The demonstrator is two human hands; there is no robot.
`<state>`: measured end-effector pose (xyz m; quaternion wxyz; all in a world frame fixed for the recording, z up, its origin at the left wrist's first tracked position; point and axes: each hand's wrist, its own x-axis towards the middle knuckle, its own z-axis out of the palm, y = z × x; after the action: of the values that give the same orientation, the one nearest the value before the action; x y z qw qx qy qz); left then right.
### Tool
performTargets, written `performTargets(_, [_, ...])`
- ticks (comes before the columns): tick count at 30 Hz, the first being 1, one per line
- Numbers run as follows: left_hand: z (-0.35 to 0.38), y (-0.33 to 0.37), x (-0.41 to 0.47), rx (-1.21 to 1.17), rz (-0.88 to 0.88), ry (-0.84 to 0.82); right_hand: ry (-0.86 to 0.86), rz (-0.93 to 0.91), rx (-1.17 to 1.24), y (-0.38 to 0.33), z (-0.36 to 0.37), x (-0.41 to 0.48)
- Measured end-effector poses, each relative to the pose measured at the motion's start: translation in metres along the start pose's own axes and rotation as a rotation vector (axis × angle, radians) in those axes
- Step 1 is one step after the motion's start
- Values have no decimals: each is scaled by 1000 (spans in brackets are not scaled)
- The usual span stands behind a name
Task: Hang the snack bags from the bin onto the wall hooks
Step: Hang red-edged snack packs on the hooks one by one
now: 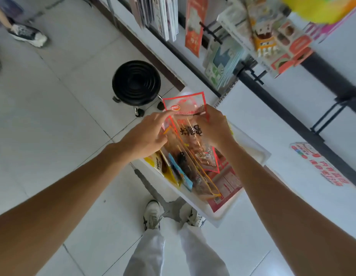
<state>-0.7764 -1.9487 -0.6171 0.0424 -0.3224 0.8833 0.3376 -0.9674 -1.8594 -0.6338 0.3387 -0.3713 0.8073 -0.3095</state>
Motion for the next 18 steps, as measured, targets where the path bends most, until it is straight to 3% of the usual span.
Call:
performTargets(9, [-114, 106, -22, -535, -84, 79, 221, -117, 236, -106, -140, -84])
performTargets(15, [-178, 207, -40, -833, 152, -35, 302, -205, 543, -164, -216, -152])
performTargets(18, [-192, 263, -46, -801, 245, -48, 396, -250, 577, -180, -251, -186])
